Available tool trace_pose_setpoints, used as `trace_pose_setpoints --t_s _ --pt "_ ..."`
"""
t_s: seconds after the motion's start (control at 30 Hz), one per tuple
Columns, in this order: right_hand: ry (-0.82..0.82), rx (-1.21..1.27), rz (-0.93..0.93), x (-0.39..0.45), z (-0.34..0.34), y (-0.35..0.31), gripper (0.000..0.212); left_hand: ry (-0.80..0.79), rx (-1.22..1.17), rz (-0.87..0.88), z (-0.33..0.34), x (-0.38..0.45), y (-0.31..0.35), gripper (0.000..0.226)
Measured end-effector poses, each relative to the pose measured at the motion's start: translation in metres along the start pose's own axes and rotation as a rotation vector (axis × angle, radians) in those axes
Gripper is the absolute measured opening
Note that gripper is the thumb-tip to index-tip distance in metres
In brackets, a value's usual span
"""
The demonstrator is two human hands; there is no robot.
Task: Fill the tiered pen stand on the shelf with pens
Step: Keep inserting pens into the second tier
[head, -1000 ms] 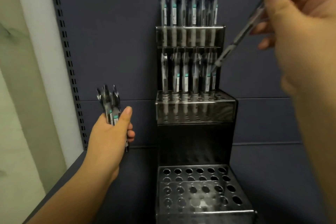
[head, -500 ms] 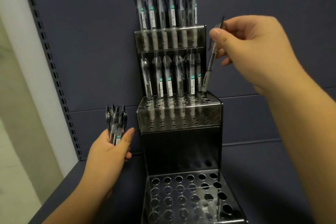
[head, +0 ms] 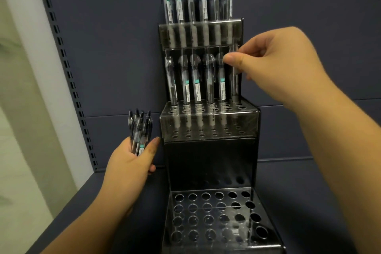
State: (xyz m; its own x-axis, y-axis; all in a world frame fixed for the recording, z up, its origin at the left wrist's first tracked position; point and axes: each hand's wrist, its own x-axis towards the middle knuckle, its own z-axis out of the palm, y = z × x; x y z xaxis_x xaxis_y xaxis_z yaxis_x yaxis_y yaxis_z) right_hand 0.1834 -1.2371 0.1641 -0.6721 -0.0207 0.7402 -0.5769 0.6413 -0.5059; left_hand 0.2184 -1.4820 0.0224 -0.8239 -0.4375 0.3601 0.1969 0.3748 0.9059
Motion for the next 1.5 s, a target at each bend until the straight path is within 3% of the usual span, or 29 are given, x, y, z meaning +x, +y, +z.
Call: trace_pose_setpoints --t_s 0.33,0.43,0.53,0.7,0.83,0.97,1.07,1.37,1.5 --pt "-0.207 -0.122 0.091 -0.004 -0.017 -0.007 0.032 -0.001 -0.124 -0.04 -0.004 -0.001 0.006 0.022" --pt "-0.086 -0.25 0.009 -0.009 -0.017 -0.014 0.042 0.01 -0.158 -0.039 -0.008 -0.001 0.012 0.024" --pt "0.041 -0.142 -0.142 -0.023 -0.009 -0.035 0.03 0.044 -0.176 -0.008 -0.012 -0.001 0.018 0.026" --pt "-0.068 -0.147 -0.395 -0.056 0.034 -0.069 0.022 0.076 -0.213 0.045 -0.016 -0.005 0.029 0.025" --pt "-0.177 -0.182 -0.473 -0.074 0.061 -0.075 0.028 0.056 -0.097 0.196 -0.019 -0.01 0.036 0.012" --pt "-0.1 -0.109 -0.455 -0.088 0.073 -0.08 0.035 0.069 0.005 0.351 -0.018 -0.018 0.039 0.024" --pt "-0.036 -0.048 -0.415 -0.091 0.074 -0.081 0.033 0.06 -0.066 0.304 -0.02 -0.021 0.039 0.006" --pt "-0.074 0.2 -0.262 -0.084 0.068 -0.08 0.032 0.076 0.058 0.26 -0.02 -0.025 0.048 0.01" --pt "0.051 0.374 -0.235 -0.069 0.041 -0.079 0.032 0.076 0.095 0.247 -0.018 -0.021 0.04 0.02"
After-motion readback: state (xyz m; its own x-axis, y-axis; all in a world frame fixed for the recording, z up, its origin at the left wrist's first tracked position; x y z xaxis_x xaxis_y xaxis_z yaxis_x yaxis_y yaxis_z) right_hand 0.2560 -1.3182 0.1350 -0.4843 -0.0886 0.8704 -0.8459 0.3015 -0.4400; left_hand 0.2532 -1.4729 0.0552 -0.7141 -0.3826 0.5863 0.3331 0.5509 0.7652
